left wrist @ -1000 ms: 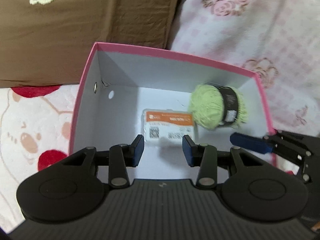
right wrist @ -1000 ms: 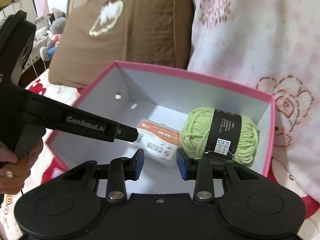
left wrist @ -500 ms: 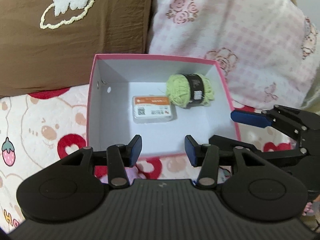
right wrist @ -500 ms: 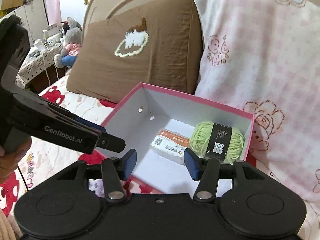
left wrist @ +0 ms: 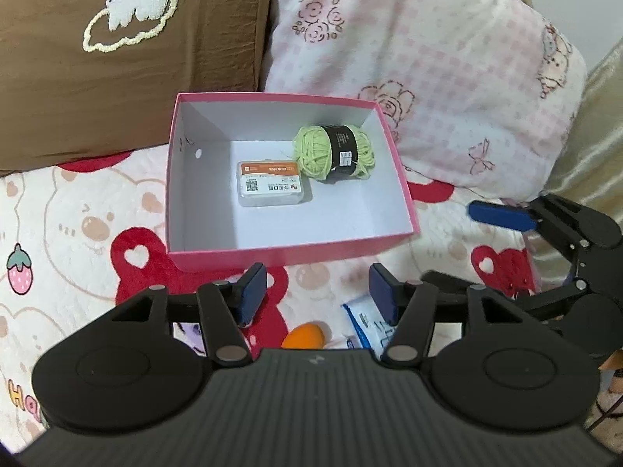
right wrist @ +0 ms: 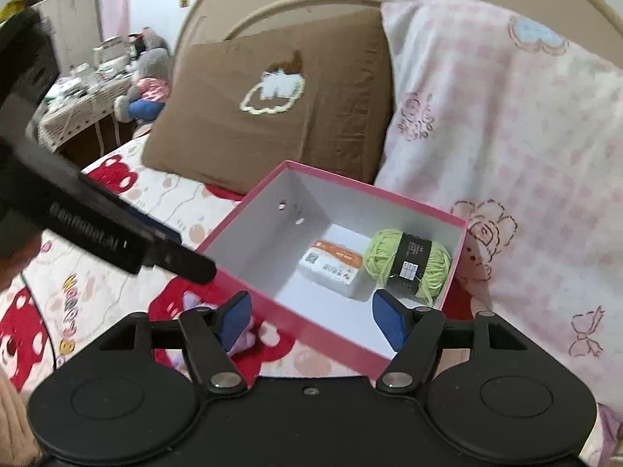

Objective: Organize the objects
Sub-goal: 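Withdraw the left tool from the box and move it toward the purple plush, then lower the open left gripper around the purple plush toy's head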

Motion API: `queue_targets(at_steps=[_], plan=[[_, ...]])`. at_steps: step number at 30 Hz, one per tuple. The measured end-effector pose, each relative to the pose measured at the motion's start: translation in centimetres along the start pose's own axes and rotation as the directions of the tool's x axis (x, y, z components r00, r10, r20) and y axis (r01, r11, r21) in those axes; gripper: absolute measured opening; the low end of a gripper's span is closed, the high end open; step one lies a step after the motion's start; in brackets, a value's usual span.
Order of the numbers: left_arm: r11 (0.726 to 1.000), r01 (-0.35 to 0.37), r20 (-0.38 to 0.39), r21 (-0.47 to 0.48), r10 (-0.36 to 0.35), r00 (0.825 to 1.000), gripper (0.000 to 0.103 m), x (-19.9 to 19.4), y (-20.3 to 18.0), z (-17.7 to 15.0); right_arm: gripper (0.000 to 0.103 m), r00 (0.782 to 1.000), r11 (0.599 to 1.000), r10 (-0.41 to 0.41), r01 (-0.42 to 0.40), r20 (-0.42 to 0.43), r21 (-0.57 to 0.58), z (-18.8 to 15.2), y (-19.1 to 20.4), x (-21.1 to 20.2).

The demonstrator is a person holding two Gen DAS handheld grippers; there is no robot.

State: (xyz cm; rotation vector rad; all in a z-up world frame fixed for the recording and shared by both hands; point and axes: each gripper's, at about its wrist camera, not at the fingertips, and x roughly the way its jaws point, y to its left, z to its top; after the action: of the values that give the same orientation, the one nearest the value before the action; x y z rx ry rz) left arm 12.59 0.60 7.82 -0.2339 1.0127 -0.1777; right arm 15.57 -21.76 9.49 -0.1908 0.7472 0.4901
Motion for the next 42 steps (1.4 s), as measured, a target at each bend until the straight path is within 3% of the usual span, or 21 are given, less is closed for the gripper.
queue_targets(at_steps=[7, 21, 28, 35, 42], plan=[[0.999, -0.037, 0.013, 0.034, 0.037, 0.999, 0.062, -2.0, -0.7, -1.6, 0.093, 1.0, 1.0, -0.013, 0.012, -0.027, -0.019, -1.4, 1.5, -2.1], [1.0, 0.014, -0.027, 0.023, -0.013, 1.0, 0.07, -2.9, -0.3, -6.0, 0.094, 0.998, 0.998, -0.016, 0.012, -0.068, -0.059, -2.9, 4.5, -3.7], [0.999, 0.043, -0.052, -0.007, -0.044, 0.998, 0.076, -2.7, 0.7, -7.9, 0.094, 0.992, 0.998, 0.039, -0.045, -0.121, -0.048, -3.8, 5.0, -4.1], [0.998, 0.047, -0.027, -0.048, -0.048, 0.998, 0.08, -2.2, 2.1, -9.1, 0.094, 0.989, 0.995, 0.087, -0.092, -0.116, -0.042, -4.2, 5.5, -4.0], [1.0, 0.007, 0.03, 0.011, -0.008, 1.0, 0.08, -1.3, 2.6, -10.6, 0.094, 0.986, 0.985, 0.139, -0.147, -0.093, -0.088, -4.5, 6.9, -3.1]])
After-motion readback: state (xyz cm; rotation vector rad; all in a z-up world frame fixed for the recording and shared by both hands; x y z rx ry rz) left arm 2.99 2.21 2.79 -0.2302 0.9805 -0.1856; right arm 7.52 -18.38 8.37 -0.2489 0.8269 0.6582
